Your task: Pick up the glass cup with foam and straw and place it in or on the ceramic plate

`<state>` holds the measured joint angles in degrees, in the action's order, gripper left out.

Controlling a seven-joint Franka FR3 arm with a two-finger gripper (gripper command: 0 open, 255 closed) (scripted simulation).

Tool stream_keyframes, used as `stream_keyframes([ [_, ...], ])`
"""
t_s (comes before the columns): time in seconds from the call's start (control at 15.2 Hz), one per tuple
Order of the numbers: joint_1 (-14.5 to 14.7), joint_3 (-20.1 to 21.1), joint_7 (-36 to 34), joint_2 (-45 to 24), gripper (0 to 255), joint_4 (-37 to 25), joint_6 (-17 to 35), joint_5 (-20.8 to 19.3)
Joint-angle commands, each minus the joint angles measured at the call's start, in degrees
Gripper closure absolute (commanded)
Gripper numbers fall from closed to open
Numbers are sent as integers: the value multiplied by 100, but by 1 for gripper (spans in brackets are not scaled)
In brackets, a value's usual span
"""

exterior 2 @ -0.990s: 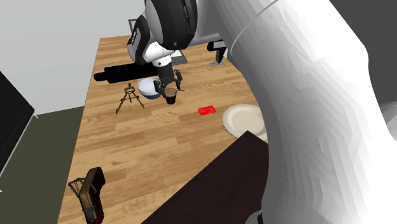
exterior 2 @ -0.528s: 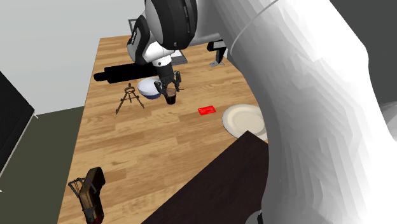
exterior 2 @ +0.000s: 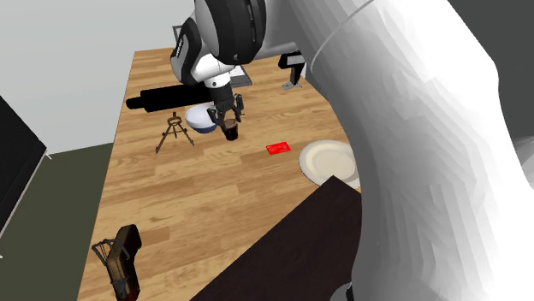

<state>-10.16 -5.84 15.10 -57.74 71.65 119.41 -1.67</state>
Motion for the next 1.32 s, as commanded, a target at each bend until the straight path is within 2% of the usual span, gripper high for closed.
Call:
stream_keyframes([
  [0.0,5,-4,5,110,255,54,-56,-3],
  [0.92,34,-33,53,808,255,204,-602,-27],
  [1.25,-152,-153,335,1776,255,1928,188,-106],
])
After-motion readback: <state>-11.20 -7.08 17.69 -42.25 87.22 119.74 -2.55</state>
